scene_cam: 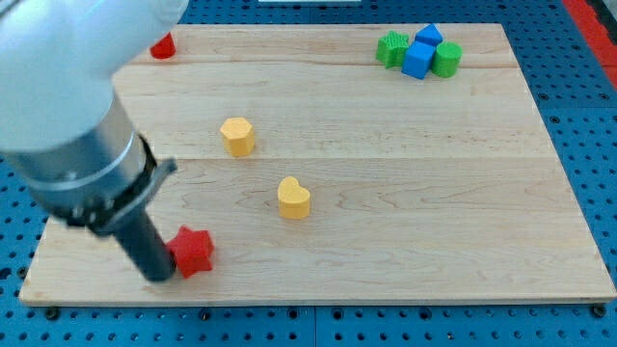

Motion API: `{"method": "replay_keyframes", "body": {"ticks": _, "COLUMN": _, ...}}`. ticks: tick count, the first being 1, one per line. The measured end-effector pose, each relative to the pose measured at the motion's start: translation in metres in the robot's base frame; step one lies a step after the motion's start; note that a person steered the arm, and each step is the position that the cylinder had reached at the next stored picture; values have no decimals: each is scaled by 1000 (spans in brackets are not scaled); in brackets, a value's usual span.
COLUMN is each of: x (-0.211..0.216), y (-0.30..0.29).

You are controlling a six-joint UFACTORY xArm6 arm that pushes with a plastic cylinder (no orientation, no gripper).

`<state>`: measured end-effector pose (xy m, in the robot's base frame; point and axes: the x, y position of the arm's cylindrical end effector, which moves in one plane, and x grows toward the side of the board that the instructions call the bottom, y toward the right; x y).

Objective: Push the red star closer to the yellow hexagon

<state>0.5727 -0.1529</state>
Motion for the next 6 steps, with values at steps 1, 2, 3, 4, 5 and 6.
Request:
{"method": "replay_keyframes", "body": {"ticks": 1, "x": -60, "y": 2}}
{"method": "replay_keyframes", "body": {"ticks": 2, "x": -69, "y": 23}}
{"method": "replay_keyframes", "body": {"ticks": 3, "x": -36, "y": -39}}
{"method": "replay_keyframes", "body": {"ticks": 4, "x": -4, "y": -30}}
{"method": "replay_keyframes", "body": {"ticks": 5, "x": 0, "y": 44}}
{"method": "replay_keyframes", "body": {"ticks": 6, "x": -15, "y": 70}}
